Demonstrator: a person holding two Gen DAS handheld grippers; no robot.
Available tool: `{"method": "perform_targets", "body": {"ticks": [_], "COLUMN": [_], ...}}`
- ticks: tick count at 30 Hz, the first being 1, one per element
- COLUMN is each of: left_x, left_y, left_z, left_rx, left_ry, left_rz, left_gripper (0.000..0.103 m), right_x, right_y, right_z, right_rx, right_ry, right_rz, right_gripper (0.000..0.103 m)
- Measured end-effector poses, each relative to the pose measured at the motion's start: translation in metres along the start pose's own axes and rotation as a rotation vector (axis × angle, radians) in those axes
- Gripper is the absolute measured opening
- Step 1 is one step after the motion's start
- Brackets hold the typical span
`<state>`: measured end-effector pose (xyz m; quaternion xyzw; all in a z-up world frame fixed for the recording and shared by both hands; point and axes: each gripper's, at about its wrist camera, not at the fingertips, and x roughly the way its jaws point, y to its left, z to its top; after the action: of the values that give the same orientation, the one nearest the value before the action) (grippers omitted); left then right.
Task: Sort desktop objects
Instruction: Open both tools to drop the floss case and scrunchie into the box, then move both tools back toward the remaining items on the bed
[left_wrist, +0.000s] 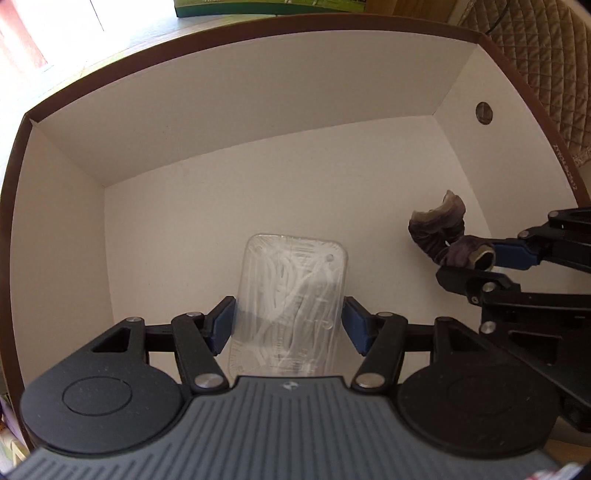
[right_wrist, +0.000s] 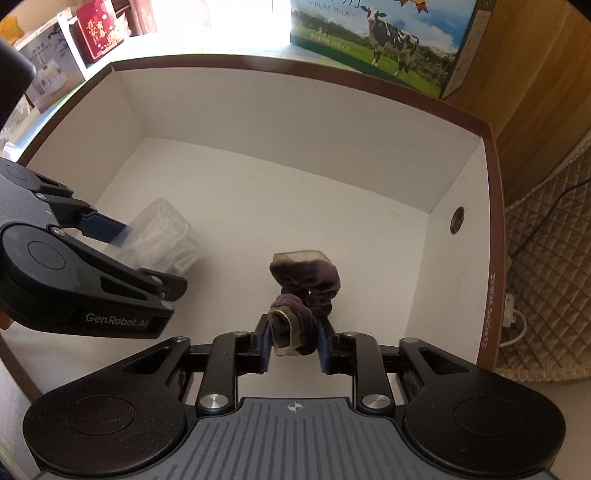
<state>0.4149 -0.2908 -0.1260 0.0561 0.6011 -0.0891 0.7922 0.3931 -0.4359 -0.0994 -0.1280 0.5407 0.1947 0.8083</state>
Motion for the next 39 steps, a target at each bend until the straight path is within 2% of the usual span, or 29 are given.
{"method": "perform_targets", "body": {"ticks": [1,2,3,5,8,15,16,28,39], "left_x": [0.001,0.002,0.003,0.001,-0.002,-0.015,-0.023,-0.079,-0.124], "left_y": [0.001,0.001,0.002,0.005,0.01,0.022,0.014,0.022,0.033], "left_z": [0.001,0.002,0.003,0.003,0.001,-0.007,-0.007,-0.035,-0.069], "left_rx": [0.002,0.006,0.012,0.016,0.021,0.02,0.023,0.018,0.013], "left_ry": [0.006,0.011,0.015,0.012,-0.006,-0.041,-0.05,-0.184,-0.278], "left_rz": [0.011,0.018,0.017,0.026,0.048,0.036,0.037,0.023,0.036], "left_gripper": [0.058,0.063,0.067,0.079,0.086,0.088,0.088,0.088,0.089], "right_x": [0.0,-0.001,-0.002,-0.005,-0.011,-0.033,-0.037,-0.082,-0.106], "right_y": [0.0,0.0,0.001,0.002,0.0,0.007,0.007,0.024,0.049], "right_z": [0.0,0.0,0.0,-0.001,-0.005,-0.017,-0.019,-0.03,-0.045], "right_rx": [0.002,0.003,-0.002,-0.003,0.015,0.018,0.02,0.086,0.13], "right_ry": [-0.003,-0.009,-0.019,-0.034,-0.052,-0.116,-0.129,-0.252,-0.326], "right_rz": [0.002,-0.001,-0.011,-0.004,0.017,0.052,0.054,0.069,0.066], "right_gripper": [0.036,0.046,0.051,0.056,0.065,0.079,0.081,0.092,0.099]}}
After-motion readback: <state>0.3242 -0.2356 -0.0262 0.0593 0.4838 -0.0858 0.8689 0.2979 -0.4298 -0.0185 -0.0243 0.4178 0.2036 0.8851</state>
